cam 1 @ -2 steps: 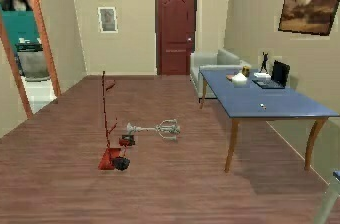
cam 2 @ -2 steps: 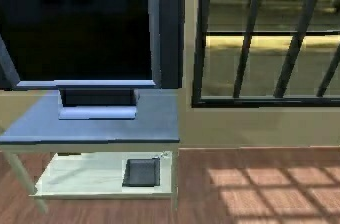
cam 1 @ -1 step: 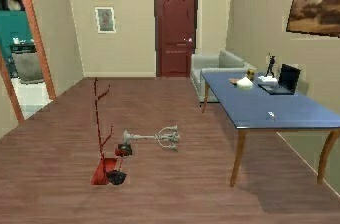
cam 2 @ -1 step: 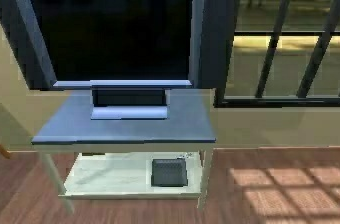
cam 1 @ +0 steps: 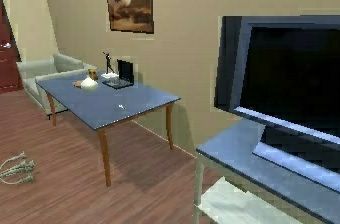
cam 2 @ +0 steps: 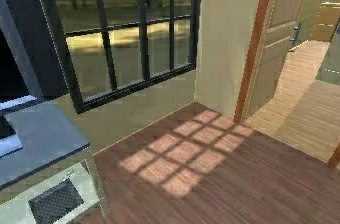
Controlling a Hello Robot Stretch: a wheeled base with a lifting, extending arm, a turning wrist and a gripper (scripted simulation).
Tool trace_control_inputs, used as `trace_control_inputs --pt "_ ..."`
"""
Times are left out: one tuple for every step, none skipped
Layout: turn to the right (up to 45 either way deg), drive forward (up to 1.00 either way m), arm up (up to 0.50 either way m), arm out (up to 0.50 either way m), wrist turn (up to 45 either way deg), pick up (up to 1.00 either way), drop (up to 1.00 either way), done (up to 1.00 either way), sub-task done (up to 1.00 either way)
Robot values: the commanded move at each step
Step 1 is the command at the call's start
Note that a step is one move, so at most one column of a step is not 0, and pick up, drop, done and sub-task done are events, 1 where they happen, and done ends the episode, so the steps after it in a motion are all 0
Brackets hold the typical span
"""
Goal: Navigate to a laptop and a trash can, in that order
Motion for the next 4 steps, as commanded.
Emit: trace_control_inputs --pt "0.0 0.1 0.0 0.0 0.0 0.0 0.0 0.0 0.0" --pt "-45.0 0.0 0.0 0.0 0.0 0.0 0.0 0.0 0.0" --pt "-42.0 0.0 0.0 0.0 0.0 0.0 0.0 0.0 0.0" --pt "0.0 1.0 0.0 0.0 0.0 0.0 0.0 0.0 0.0"
